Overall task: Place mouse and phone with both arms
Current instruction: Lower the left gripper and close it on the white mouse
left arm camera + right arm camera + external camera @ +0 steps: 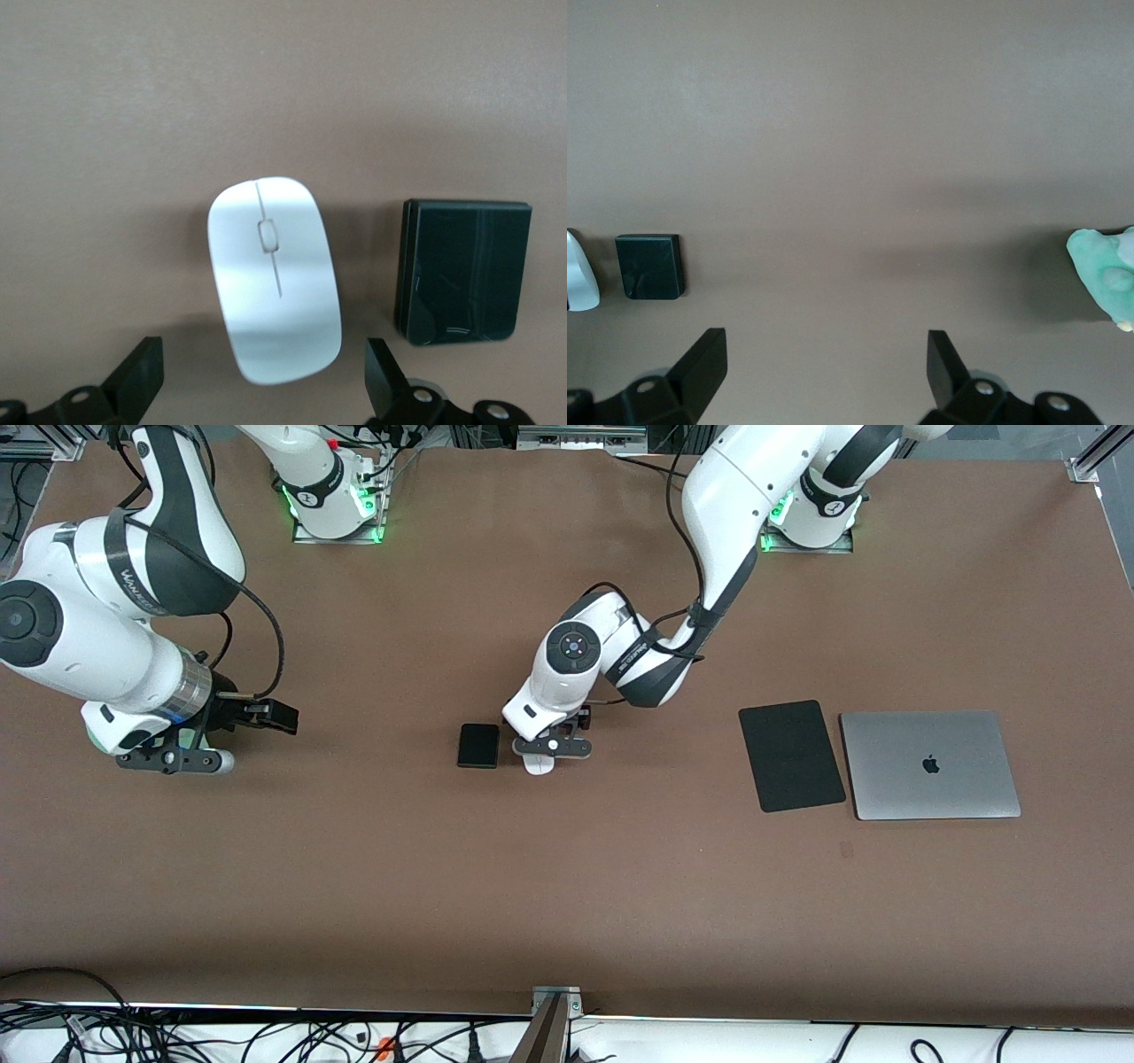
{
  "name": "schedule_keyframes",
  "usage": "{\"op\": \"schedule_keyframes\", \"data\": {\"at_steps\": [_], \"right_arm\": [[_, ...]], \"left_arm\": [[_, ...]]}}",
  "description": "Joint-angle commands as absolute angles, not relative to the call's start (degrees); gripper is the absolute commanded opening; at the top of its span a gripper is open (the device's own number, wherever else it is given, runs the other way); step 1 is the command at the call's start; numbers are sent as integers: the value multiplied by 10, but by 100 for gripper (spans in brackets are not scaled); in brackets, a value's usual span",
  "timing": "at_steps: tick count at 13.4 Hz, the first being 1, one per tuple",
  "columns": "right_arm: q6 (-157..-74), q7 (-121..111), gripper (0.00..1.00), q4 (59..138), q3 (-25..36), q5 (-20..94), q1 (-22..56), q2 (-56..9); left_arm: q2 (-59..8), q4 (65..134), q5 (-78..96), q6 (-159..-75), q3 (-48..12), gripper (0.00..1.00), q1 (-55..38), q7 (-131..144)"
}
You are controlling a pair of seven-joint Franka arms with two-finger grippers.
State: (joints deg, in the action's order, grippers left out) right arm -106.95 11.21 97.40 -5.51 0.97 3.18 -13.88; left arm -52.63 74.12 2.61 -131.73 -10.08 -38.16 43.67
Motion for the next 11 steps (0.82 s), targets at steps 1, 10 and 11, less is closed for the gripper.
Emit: {"op": "schedule_keyframes", "data": {"at_steps": [1,10,11], "right_arm": [[-1072,118,100,971,-56,16,30,-141],[-1072,118,100,969,-56,16,30,-144],[-1072,118,100,969,-56,16,30,-144]], "left_arm": [[-561,700,14,-1339,-91,100,-388,451],[-573,700,11,-1363,-88,85,-400,460],[-572,701,2,-1363,-88,76,-399,458]]}}
